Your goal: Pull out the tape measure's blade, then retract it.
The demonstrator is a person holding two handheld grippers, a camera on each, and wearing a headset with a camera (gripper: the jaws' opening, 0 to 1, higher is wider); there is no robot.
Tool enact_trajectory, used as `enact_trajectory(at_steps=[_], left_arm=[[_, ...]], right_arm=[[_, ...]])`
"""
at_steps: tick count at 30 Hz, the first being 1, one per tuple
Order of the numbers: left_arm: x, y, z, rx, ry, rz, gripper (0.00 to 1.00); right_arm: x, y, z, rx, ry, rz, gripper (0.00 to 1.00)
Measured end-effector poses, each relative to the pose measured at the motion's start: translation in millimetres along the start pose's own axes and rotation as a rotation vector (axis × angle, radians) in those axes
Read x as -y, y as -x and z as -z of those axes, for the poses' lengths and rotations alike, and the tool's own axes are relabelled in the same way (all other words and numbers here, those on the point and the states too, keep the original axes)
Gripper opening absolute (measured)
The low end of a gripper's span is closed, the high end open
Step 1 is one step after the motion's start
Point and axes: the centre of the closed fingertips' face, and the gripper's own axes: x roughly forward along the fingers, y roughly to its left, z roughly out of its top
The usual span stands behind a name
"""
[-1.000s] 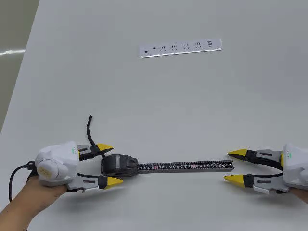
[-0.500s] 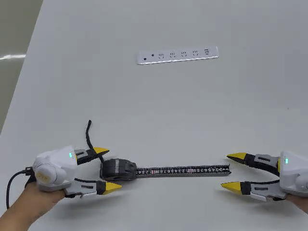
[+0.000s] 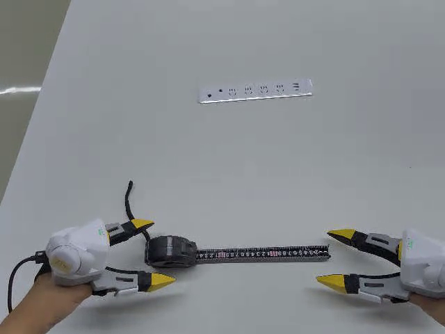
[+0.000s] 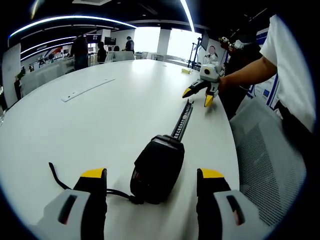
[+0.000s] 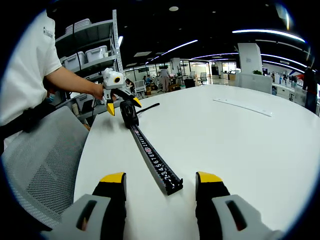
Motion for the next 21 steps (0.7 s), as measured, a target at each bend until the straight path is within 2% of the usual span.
enact_trajectory(at_steps=[5,7,14,21], left_arm=[[-2.4,4.3,-2.4,0.015,0.002,-0.034,0.74],[-2.5,6.4,-4.1,0.032,0.024,-0.038,0.76],[-3.0,10.0,-1.5,0.044,0.033,-0.067,0.79],[-0.3,11.4,-1.8,0.048,0.039,-0.069,0.79]], right_arm=[[-2.7,-0.2,-0.4,0.003,-0.004,0.016,0.58],[-3.1,0.8,-0.3,0.005,-0.008,0.022,0.59],[-4.2,2.8,-1.3,0.009,-0.023,0.045,0.64],[-8.4,0.8,-3.0,0.012,-0.028,0.050,0.65]])
